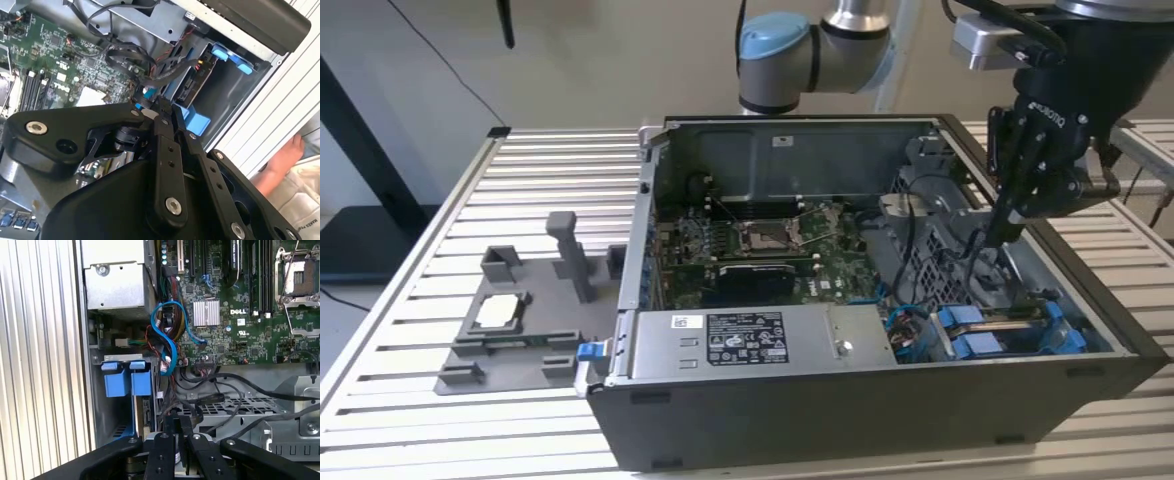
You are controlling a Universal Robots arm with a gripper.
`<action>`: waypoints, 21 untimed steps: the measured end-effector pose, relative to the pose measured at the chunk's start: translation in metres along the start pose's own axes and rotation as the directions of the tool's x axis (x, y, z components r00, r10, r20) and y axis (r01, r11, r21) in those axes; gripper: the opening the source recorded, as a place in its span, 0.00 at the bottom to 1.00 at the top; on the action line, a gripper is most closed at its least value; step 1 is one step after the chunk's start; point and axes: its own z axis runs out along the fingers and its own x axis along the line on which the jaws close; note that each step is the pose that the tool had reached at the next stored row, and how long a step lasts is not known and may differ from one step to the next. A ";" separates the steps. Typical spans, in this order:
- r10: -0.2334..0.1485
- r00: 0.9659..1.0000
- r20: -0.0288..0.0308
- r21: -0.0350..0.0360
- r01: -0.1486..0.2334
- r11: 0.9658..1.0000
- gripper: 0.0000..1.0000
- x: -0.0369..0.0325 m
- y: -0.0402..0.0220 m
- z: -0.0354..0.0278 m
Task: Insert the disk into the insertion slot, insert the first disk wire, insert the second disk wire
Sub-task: 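Insert the second disk wire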
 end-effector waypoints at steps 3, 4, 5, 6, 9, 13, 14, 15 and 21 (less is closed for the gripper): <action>-0.008 1.000 0.001 0.008 0.008 1.000 0.16 0.0011 0.0048 0.0000; -0.011 1.000 0.001 0.010 0.011 1.000 0.16 0.0018 0.0059 0.0001; -0.014 1.000 0.001 0.013 0.014 1.000 0.16 0.0025 0.0067 0.0001; -0.018 1.000 0.001 0.015 0.018 1.000 0.16 0.0035 0.0074 0.0002; -0.032 0.999 0.002 0.019 0.032 0.999 0.16 0.0064 0.0084 0.0004; -0.055 0.998 0.002 0.022 0.055 0.998 0.16 0.0106 0.0087 0.0008; -0.061 0.998 0.002 0.022 0.061 0.998 0.16 0.0117 0.0088 0.0009; -0.066 0.998 0.002 0.023 0.066 0.998 0.16 0.0129 0.0089 0.0010; -0.089 0.996 0.003 0.032 0.089 0.995 0.16 0.0213 0.0092 0.0017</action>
